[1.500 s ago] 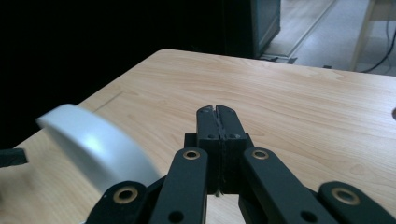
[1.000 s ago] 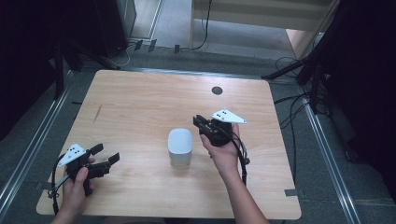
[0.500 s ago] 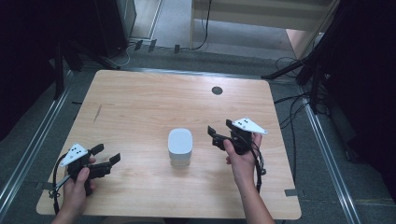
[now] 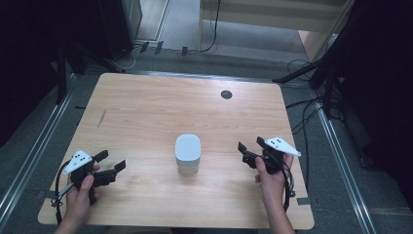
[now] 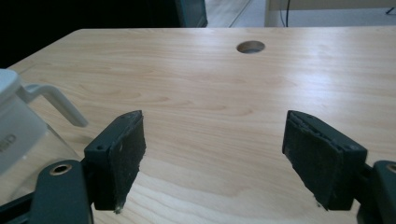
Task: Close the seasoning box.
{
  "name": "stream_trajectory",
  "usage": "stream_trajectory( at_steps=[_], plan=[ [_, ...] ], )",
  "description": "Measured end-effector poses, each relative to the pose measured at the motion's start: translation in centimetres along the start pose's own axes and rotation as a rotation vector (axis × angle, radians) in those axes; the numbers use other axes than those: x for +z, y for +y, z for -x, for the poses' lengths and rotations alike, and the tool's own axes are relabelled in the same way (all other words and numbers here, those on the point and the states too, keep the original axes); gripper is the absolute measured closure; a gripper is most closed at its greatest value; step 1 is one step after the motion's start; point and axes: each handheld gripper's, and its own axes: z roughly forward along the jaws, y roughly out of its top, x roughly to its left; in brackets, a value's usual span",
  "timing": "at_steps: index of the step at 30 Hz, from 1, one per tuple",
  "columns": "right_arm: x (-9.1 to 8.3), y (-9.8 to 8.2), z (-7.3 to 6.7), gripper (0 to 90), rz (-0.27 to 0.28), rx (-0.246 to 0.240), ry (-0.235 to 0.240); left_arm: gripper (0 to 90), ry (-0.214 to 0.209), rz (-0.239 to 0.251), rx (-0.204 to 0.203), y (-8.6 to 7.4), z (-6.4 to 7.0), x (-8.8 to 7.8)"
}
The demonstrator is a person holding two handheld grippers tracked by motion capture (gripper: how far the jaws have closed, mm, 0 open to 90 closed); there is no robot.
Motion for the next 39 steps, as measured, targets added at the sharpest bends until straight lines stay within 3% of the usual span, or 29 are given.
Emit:
stream_trajectory(
  at_steps=[1, 16, 30, 39],
  plan=[
    [-0.5, -0.7, 0.7, 21.6, -0.008, 0.009, -0.012, 14.5, 0.001, 0.002, 0.001, 0.0, 0.0, 0.0],
    [-3.9, -4.7, 4.6, 22.5, -0.069, 0.055, -0.098, 14.5, 0.008, -0.003, 0.01, 0.0, 0.1, 0.0],
    [-7.1, -6.9, 7.8, 22.9, -0.074, 0.08, -0.181, 14.5, 0.019, -0.001, 0.024, 0.0, 0.2, 0.0],
    [-8.8, -7.8, 9.0, 23.0, -0.065, 0.074, -0.219, 14.5, 0.024, -0.004, 0.026, 0.0, 0.3, 0.0]
  ],
)
